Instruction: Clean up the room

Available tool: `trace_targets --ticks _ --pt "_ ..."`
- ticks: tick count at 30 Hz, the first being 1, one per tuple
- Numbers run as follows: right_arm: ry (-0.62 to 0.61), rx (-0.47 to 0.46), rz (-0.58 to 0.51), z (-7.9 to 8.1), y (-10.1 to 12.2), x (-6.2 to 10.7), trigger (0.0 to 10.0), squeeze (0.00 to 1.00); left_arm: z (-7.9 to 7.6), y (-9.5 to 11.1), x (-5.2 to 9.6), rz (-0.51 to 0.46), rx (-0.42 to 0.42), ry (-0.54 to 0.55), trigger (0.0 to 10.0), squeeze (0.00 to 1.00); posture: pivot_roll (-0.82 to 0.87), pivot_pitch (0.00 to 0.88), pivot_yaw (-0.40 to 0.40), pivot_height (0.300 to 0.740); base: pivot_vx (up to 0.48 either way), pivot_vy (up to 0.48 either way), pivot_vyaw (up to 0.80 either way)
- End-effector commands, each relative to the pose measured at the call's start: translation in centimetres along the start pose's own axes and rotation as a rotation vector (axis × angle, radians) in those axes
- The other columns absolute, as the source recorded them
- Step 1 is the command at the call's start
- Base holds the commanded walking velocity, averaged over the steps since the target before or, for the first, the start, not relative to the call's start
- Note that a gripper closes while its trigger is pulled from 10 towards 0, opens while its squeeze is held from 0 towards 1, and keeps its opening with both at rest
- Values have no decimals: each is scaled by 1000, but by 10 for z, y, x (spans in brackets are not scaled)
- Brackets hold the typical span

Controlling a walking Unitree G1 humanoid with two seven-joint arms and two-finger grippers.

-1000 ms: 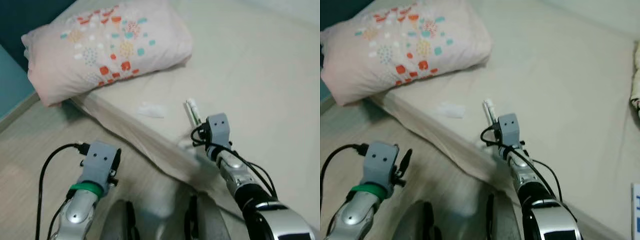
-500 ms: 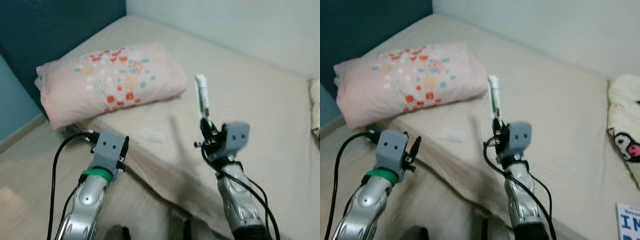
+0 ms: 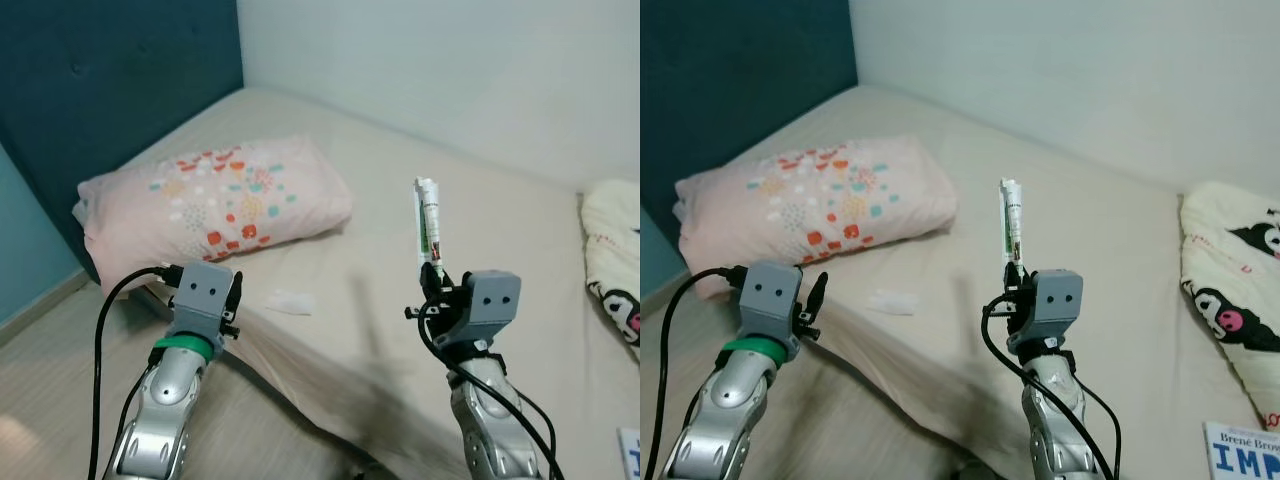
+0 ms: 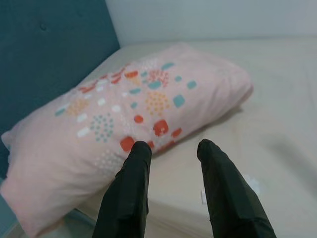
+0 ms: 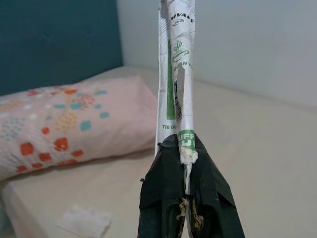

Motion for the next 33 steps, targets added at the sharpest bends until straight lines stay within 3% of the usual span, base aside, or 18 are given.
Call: trace_targets --ticks 1,15,33 --pt "4 5 25 0 -6 3 10000 0 -3 -2 0 4 3 -2 10000 0 -110 14 4 694 0 0 0" --pt "11 18 78 1 -15 11 10000 0 -10 -5 -8 7 43 -24 10000 0 -116 12 13 739 0 0 0" --pt "-7 14 116 9 -20 8 10000 0 -16 -7 -7 29 62 -60 10000 0 -108 19 24 740 0 0 0"
Point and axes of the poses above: a point about 5 cm out from each wrist's last joint towards the gripper, its own x axis pointing back from the gripper into the wrist, its own y axis along the axis of the wrist's last joint, z = x × y, the point moved 5 cm from there along -x, pointing out of the wrist towards the gripper, and after that the axes turned 3 degrees about x, right-handed, at the moved point
